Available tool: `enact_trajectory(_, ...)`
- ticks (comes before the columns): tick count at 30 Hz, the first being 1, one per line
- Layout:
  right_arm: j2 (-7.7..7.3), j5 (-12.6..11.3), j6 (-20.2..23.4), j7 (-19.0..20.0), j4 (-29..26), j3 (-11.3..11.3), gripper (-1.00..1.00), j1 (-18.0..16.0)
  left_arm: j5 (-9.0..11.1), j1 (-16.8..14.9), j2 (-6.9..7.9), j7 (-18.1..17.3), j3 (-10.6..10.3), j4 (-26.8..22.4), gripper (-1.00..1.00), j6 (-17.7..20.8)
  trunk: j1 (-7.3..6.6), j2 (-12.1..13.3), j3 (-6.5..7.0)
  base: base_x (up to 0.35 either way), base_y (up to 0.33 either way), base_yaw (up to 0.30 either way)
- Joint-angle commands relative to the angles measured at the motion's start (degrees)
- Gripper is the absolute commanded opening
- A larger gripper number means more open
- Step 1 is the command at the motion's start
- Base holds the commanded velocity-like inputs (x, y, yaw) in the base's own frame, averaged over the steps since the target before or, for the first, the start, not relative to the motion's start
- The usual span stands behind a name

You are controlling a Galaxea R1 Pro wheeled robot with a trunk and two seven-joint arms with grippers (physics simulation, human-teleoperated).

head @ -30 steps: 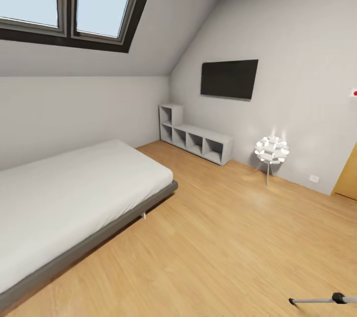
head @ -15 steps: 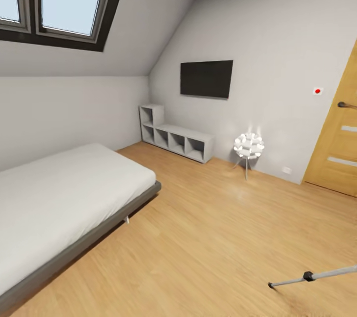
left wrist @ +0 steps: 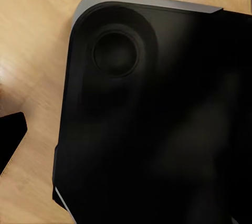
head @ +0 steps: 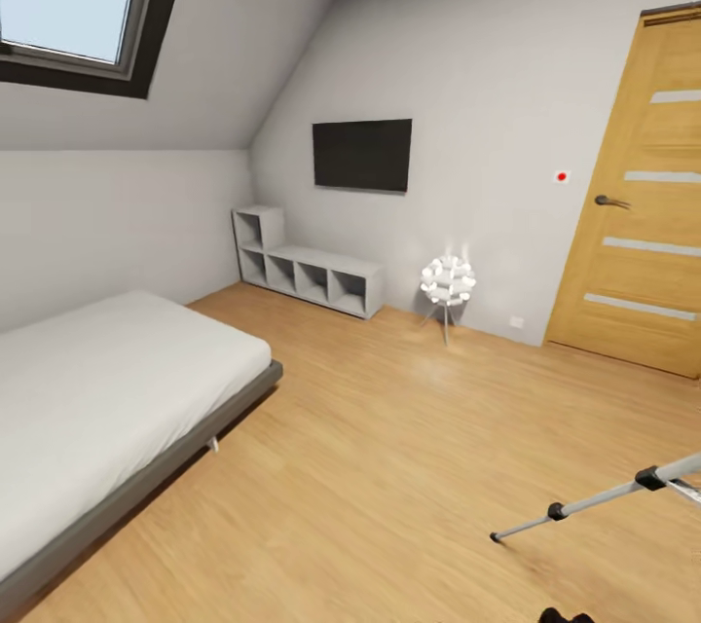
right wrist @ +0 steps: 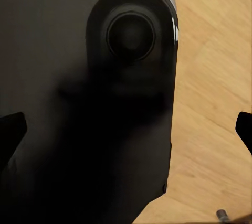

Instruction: Attach the digital camera to the camera tripod in the bedroom.

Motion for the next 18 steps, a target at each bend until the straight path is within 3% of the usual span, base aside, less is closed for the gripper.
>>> enact_trajectory(1,0.00,0.0,-0.1,0.0,0.0,0.0,1.00,0.0,0.4,0.0,-0.01,0.0,0.0,0.0,1.00,-0.1,0.00,0.0,-0.04,0.000,0.000,-0.261)
enact_trajectory(9,0.00,0.1,-0.1,0.0,0.0,0.0,1.00,0.0,0.4,0.0,-0.02,-0.1,0.0,0.0,1.00,-0.1,0.00,0.0,-0.04,0.000,0.000,-0.252)
enact_trajectory(18,-0.07,0.1,-0.1,0.0,0.0,0.1,1.00,0.0,0.4,0.0,0.04,-0.1,0.0,0.0,1.00,-0.1,0.00,0.0,-0.04,0.003,0.000,-0.047)
